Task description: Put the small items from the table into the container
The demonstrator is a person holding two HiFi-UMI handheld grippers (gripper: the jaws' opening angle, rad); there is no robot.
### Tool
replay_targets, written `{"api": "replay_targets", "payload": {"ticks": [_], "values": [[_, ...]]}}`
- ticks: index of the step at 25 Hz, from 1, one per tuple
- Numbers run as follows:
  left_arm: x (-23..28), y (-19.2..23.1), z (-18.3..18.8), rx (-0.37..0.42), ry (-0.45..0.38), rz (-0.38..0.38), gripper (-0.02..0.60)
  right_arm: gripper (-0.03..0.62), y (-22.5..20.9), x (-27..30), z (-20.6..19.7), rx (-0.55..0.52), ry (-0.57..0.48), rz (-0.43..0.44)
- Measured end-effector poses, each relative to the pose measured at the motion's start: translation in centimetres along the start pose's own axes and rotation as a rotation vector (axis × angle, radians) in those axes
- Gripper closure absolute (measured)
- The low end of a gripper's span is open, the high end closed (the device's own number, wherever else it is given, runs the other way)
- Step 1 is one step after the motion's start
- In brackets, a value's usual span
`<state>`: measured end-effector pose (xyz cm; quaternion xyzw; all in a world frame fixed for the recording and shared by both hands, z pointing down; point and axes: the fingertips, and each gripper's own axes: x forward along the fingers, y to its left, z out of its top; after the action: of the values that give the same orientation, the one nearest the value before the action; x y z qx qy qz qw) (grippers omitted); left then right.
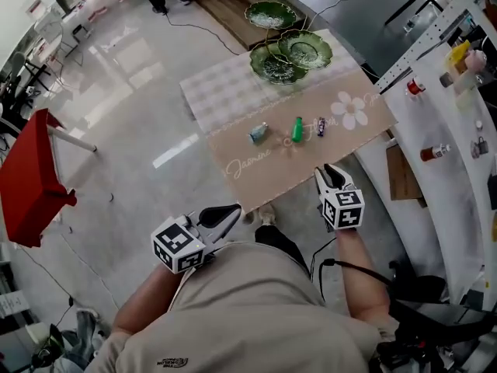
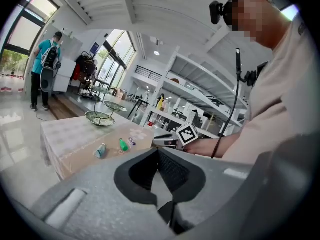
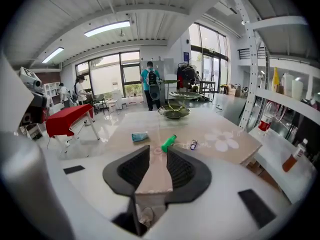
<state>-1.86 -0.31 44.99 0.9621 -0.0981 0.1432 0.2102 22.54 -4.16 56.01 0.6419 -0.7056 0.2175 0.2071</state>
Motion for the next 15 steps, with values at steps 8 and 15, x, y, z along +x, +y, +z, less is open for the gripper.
{"api": "replay_targets", "payload": {"ticks": [8,15], "values": [[5.8,2.8,3.0,-0.023,0.025,0.103,0.574,0.467,-9.2,10.9,-1.5,0.002,0.117,-0.039],[8.5,4.8,4.5,-0.049,0.023,0.210,0.574,0.421,-12.8,17.4,-3.6,0.042,0.204,-0.047]]}}
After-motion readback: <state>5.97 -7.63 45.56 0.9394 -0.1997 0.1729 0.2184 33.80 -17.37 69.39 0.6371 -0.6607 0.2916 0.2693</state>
